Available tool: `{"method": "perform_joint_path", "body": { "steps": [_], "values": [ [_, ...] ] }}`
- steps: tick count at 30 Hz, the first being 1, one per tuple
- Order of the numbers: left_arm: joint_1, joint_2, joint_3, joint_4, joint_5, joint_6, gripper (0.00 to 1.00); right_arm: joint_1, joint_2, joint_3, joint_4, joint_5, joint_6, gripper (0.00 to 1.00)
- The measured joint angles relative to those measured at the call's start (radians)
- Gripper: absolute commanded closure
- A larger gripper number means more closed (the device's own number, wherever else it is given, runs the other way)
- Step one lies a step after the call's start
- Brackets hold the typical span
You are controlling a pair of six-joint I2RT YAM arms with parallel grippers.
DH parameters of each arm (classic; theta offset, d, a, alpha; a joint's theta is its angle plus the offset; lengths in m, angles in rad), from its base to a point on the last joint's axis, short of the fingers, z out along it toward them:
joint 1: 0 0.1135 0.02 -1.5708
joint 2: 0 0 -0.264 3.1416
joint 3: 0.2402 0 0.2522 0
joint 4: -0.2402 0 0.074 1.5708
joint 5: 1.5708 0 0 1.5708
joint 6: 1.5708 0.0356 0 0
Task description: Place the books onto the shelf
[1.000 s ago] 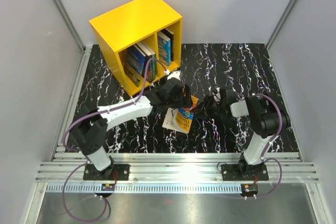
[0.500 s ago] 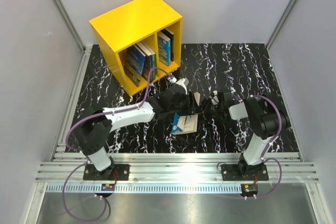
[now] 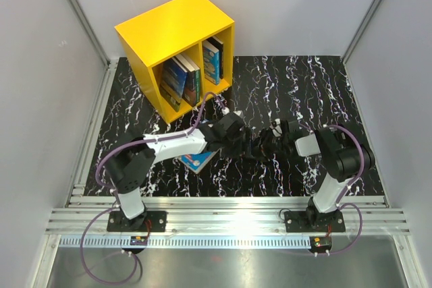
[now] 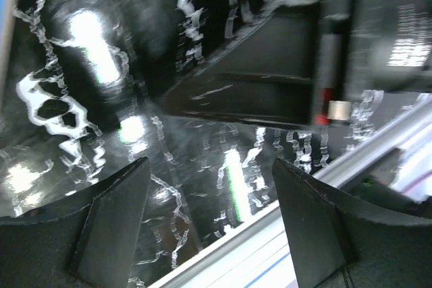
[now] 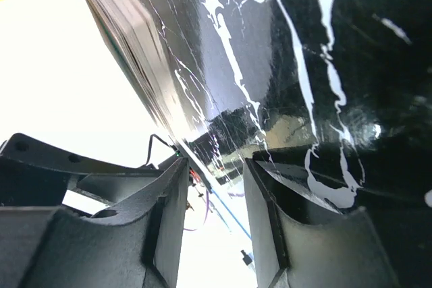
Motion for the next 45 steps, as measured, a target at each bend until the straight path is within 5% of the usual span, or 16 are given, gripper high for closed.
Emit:
{"method": "perform_joint_path", "body": {
  "steps": [9,15,21,26,35,45],
  "values": [
    [0.049,-0.025,0.214,-0.192,-0.034,0.152,0.17,0.000,-0.013,-0.046,0.076,-0.003,0.065,0.52],
    [0.322,-0.146,0.169,-0.281,-0.113,0.308,0.16,0.001,-0.010,-0.049,0.166,-0.018,0.129,0.53],
    [0.505,-0.077,0.068,-0.330,-0.167,0.431,0.16,0.001,-0.011,-0.048,0.179,-0.021,0.146,0.52],
    [0.509,0.047,0.060,-0.328,-0.145,0.483,0.16,0.001,-0.014,-0.049,0.163,-0.026,0.142,0.53],
    [0.495,0.019,-0.014,-0.259,-0.044,0.422,0.18,0.001,-0.063,-0.055,0.141,-0.025,0.137,0.51],
    [0.259,-0.032,-0.103,-0.205,0.117,0.196,0.19,0.006,0.039,-0.103,0.418,-0.025,0.283,0.51]
  ]
}}
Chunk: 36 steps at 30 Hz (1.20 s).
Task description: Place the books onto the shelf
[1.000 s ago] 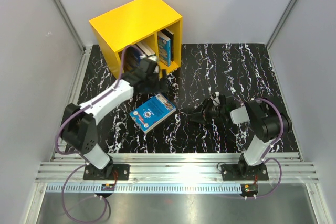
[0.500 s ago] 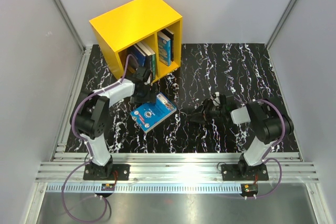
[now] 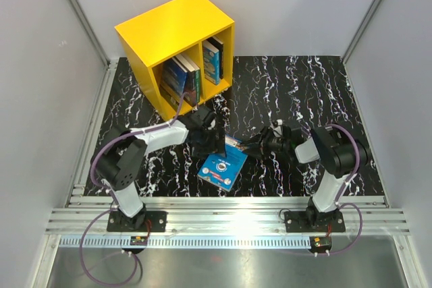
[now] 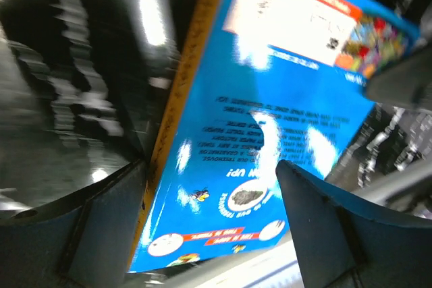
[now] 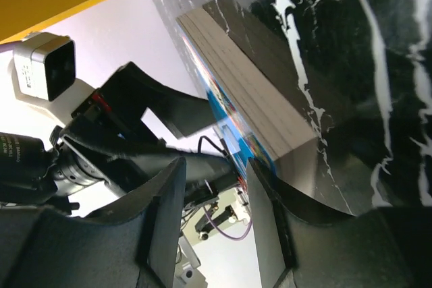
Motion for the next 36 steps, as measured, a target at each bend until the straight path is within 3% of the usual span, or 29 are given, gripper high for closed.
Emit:
{"method": "perform_joint_path", "body": {
  "steps": [6,9,18,27,36],
  "values": [
    [-0.047,0.056,0.063,-0.023,0.051,-0.064,0.19,0.017,0.022,-0.052,0.132,-0.002,0.057,0.51],
    [-0.048,0.064,0.069,-0.021,0.060,-0.082,0.19,0.018,-0.022,-0.085,0.111,-0.002,0.048,0.51],
    [-0.049,0.065,0.060,0.001,0.076,-0.112,0.20,0.013,-0.466,-0.051,-0.443,0.106,-0.230,0.49],
    [-0.058,0.065,0.058,0.012,0.084,-0.115,0.20,0.006,-0.434,-0.025,-0.776,0.266,-0.423,0.50],
    [-0.058,0.065,0.055,0.019,0.092,-0.114,0.20,0.002,-0.354,0.006,-0.730,0.249,-0.425,0.51]
  ]
}}
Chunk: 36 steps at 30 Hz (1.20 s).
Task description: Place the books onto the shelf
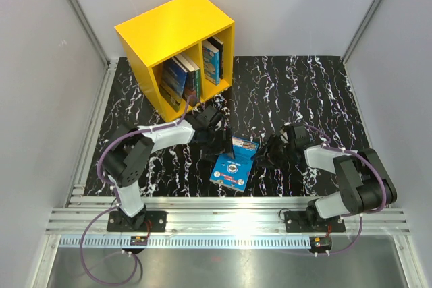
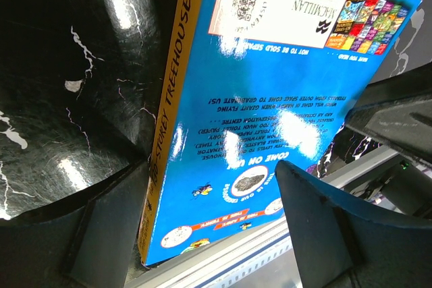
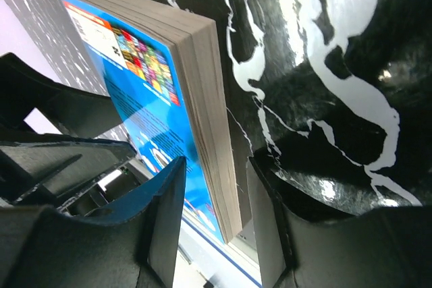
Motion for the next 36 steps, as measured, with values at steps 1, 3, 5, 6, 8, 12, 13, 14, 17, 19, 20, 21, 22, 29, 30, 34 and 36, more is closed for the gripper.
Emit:
{"method": "perform_joint_path", "body": {
  "steps": [1,3,5,6,8,12,13,14,17,19,20,21,22,29,30,34,36],
  "values": [
    [0.000,0.000,0.000,0.000,0.000,0.000,0.20,0.000,0.000,0.000,0.006,0.003,0.004,0.52],
    [0.000,0.001,0.000,0.000,0.001,0.000,0.20,0.000,0.000,0.000,0.015,0.003,0.012,0.52],
    [0.000,0.001,0.000,0.000,0.004,0.001,0.20,0.000,0.000,0.002,0.021,0.003,0.023,0.52],
    [0.000,0.002,0.000,0.000,0.005,0.001,0.20,0.000,0.000,0.003,0.026,0.003,0.031,0.52],
    [0.000,0.004,0.000,0.001,0.011,0.002,0.20,0.001,-0.002,0.003,0.042,0.002,0.050,0.52],
    [0.000,0.016,0.010,-0.002,0.027,0.004,0.20,0.014,-0.002,0.005,0.085,-0.001,0.082,0.52],
    [0.000,0.018,0.014,-0.005,0.029,0.005,0.20,0.019,0.002,0.006,0.095,0.004,0.089,0.52],
    [0.000,0.022,0.019,-0.012,0.030,0.005,0.20,0.023,0.012,0.008,0.109,0.007,0.094,0.52],
    [0.002,0.028,0.032,-0.045,0.029,0.013,0.20,0.039,0.059,0.028,0.148,0.014,0.116,0.52],
    [0.004,0.028,0.034,-0.069,0.030,0.019,0.20,0.057,0.082,0.045,0.175,0.027,0.125,0.52],
    [0.005,0.029,0.037,-0.083,0.030,0.021,0.20,0.066,0.089,0.051,0.185,0.034,0.127,0.52],
    [0.005,0.030,0.039,-0.093,0.030,0.023,0.20,0.072,0.090,0.055,0.190,0.040,0.129,0.52],
    [0.005,0.031,0.040,-0.098,0.030,0.024,0.20,0.077,0.090,0.055,0.192,0.043,0.130,0.52],
    [0.005,0.041,0.053,-0.113,0.034,0.030,0.20,0.093,0.014,0.056,0.133,0.047,0.146,0.52],
    [0.005,0.043,0.055,-0.114,0.035,0.030,0.20,0.099,-0.003,0.056,0.129,0.047,0.151,0.52],
    [0.006,0.051,0.065,-0.124,0.040,0.031,0.20,0.129,-0.050,0.059,0.123,0.048,0.168,0.52],
    [0.007,0.056,0.072,-0.132,0.042,0.031,0.20,0.139,-0.043,0.061,0.126,0.048,0.172,0.52]
  ]
}}
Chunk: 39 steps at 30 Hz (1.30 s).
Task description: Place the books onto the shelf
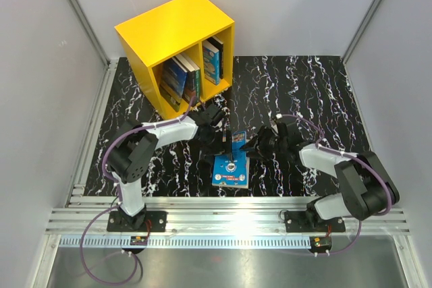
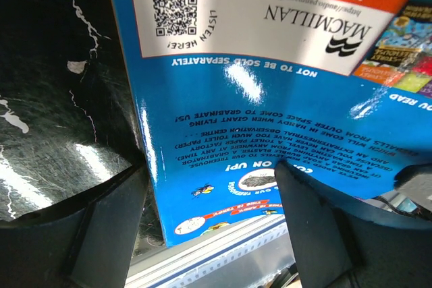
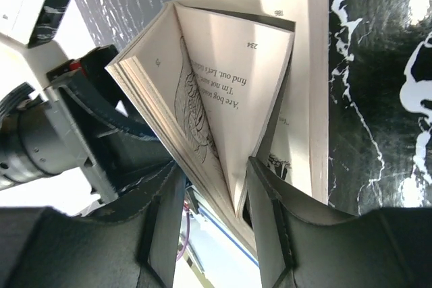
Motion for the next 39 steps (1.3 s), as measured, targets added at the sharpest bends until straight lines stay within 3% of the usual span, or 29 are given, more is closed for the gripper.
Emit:
{"method": "perform_joint_path", "body": {
  "steps": [7,16,19,21,24,33,36,37,38,39],
  "values": [
    [0.000,0.004,0.006,-0.006,0.003,0.007,0.20,0.009,0.085,0.008,-0.011,0.014,-0.014,0.51],
    [-0.003,0.007,0.006,0.009,0.018,0.006,0.20,0.037,0.037,0.005,-0.116,0.018,-0.042,0.53],
    [-0.003,0.010,0.006,0.016,0.025,0.006,0.20,0.037,-0.014,0.006,-0.152,0.018,-0.042,0.63],
    [-0.003,0.010,0.007,0.020,0.030,0.006,0.20,0.038,-0.045,0.006,-0.171,0.019,-0.043,0.78],
    [-0.004,0.010,0.007,0.031,0.037,0.006,0.20,0.039,-0.066,0.006,-0.188,0.020,-0.046,0.90],
    [0.000,-0.011,-0.026,0.077,0.053,0.002,0.19,0.039,-0.004,0.042,-0.248,0.043,-0.084,0.92],
    [0.003,-0.027,-0.051,0.106,0.060,0.002,0.19,0.039,0.013,0.055,-0.268,0.049,-0.098,1.00],
    [0.005,-0.034,-0.062,0.119,0.063,0.002,0.15,0.039,0.013,0.058,-0.275,0.051,-0.103,1.00],
    [0.009,-0.042,-0.074,0.134,0.069,0.002,0.01,0.039,0.013,0.063,-0.283,0.052,-0.108,1.00],
    [0.012,-0.049,-0.081,0.146,0.075,0.006,0.01,0.039,0.011,0.071,-0.295,0.053,-0.111,1.00]
  ]
}}
